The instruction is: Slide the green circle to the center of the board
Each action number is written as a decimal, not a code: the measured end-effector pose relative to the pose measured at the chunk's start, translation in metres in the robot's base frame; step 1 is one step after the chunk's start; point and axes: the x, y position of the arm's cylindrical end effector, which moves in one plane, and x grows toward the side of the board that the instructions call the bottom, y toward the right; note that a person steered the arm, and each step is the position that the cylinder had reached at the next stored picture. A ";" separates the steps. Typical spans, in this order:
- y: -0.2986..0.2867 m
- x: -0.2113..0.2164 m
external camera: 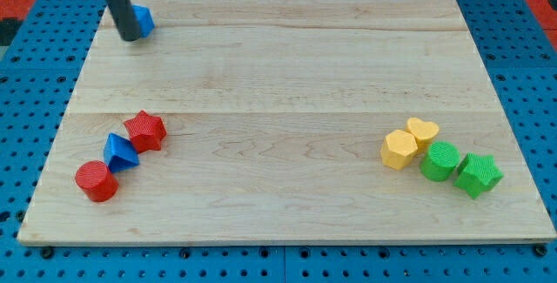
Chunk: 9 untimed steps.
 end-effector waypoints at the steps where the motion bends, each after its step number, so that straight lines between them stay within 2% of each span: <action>1: 0.020 -0.002; 2: 0.132 0.070; 3: 0.244 0.080; 5: 0.513 0.100; 6: 0.544 0.188; 7: 0.491 0.222; 8: 0.409 0.227; 9: 0.441 0.235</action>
